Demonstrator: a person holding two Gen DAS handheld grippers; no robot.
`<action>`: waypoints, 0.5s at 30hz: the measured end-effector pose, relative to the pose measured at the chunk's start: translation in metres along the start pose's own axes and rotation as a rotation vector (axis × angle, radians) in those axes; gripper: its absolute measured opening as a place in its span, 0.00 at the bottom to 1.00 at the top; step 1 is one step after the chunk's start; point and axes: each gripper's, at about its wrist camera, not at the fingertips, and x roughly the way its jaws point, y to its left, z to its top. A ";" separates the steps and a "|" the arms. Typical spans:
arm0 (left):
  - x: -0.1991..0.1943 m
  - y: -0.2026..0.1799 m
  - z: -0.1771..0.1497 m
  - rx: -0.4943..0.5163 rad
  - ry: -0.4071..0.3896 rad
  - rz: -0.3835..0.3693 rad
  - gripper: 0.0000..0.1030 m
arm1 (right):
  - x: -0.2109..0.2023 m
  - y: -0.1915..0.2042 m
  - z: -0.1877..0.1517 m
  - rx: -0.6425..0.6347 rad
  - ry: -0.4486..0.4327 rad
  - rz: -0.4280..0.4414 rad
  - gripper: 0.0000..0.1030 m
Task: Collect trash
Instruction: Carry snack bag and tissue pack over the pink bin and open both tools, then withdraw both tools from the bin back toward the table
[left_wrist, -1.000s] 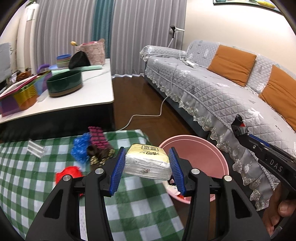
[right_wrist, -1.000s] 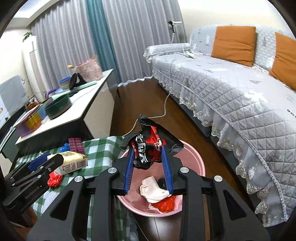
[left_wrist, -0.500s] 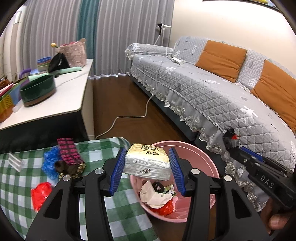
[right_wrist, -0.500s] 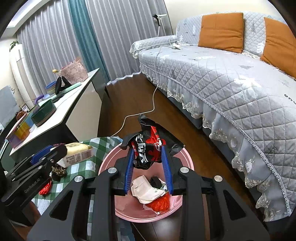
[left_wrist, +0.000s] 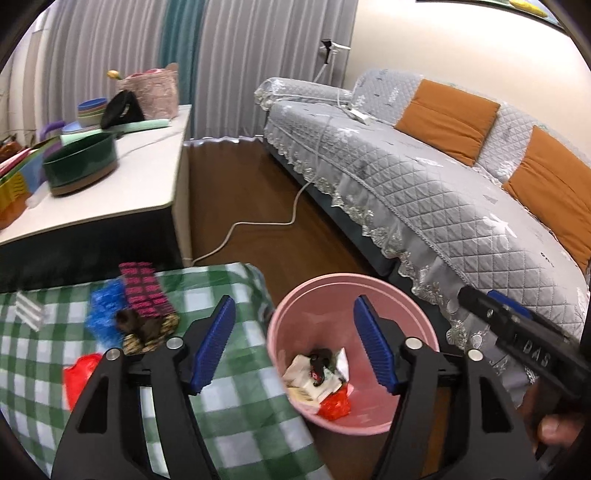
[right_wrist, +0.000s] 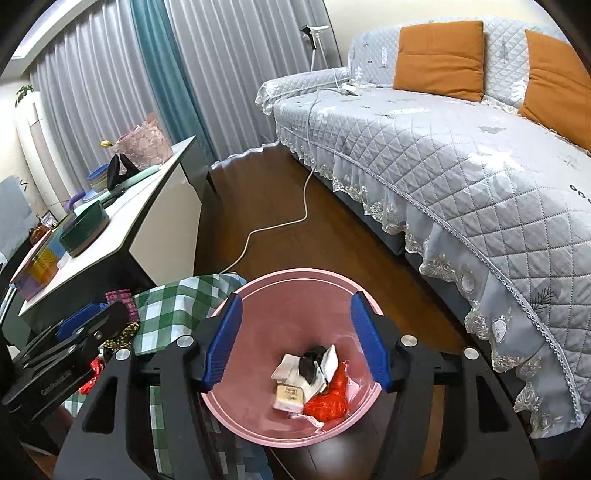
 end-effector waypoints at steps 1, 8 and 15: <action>-0.007 0.004 -0.002 -0.003 -0.005 0.008 0.62 | -0.002 0.002 0.000 -0.002 -0.003 0.003 0.60; -0.054 0.042 -0.016 -0.045 -0.020 0.075 0.65 | -0.017 0.026 -0.005 -0.040 -0.016 0.046 0.60; -0.111 0.091 -0.023 -0.092 -0.060 0.178 0.68 | -0.034 0.062 -0.018 -0.085 -0.011 0.120 0.60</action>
